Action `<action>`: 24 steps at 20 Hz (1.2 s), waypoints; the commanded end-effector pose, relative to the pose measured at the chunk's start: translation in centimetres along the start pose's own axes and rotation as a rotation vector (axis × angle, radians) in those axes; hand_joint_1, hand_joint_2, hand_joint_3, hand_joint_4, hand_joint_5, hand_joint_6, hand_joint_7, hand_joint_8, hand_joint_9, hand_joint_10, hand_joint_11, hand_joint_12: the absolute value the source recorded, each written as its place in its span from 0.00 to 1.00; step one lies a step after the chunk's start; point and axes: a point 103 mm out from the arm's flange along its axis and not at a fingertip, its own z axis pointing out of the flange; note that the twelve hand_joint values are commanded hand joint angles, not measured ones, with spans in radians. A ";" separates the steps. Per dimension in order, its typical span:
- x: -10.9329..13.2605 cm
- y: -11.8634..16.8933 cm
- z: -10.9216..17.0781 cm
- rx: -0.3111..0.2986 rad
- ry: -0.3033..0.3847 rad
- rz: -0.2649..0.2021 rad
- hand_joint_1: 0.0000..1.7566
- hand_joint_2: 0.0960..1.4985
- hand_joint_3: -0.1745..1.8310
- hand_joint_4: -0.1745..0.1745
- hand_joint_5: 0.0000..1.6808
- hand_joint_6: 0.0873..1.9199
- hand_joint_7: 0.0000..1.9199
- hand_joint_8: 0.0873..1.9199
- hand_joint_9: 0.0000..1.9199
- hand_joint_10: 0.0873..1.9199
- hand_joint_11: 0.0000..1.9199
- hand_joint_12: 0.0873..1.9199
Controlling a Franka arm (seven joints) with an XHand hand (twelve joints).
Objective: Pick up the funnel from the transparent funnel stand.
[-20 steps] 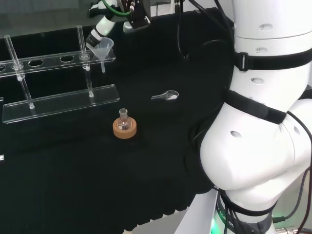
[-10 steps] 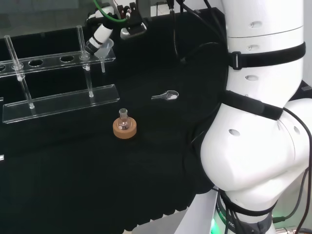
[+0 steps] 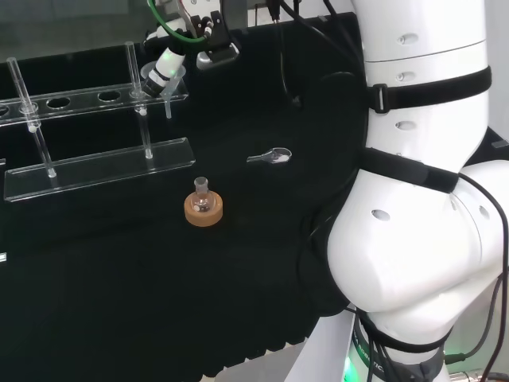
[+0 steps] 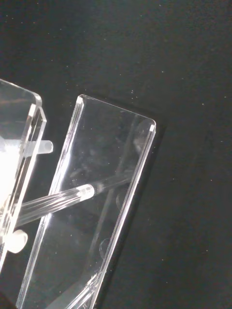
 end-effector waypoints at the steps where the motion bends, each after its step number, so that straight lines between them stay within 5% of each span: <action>1: -0.2 0.6 -0.1 0.010 0.004 -0.013 0.35 0.39 0.09 0.42 0.07 0.00 0.08 0.23 0.01 0.38 0.00 0.59; 11: -0.4 1.7 -0.2 0.038 -0.039 0.000 0.38 0.41 0.10 0.47 0.23 0.00 0.19 0.26 0.14 0.35 0.00 0.62; 19: -1.8 0.9 -1.1 -0.061 -0.027 -0.001 0.44 0.42 0.12 0.53 0.42 0.01 0.39 0.23 0.29 0.25 0.00 0.68; 24: -2.0 0.5 -1.8 -0.118 -0.040 -0.001 0.51 0.37 0.21 0.60 0.46 0.14 0.51 0.24 0.40 0.16 0.00 0.74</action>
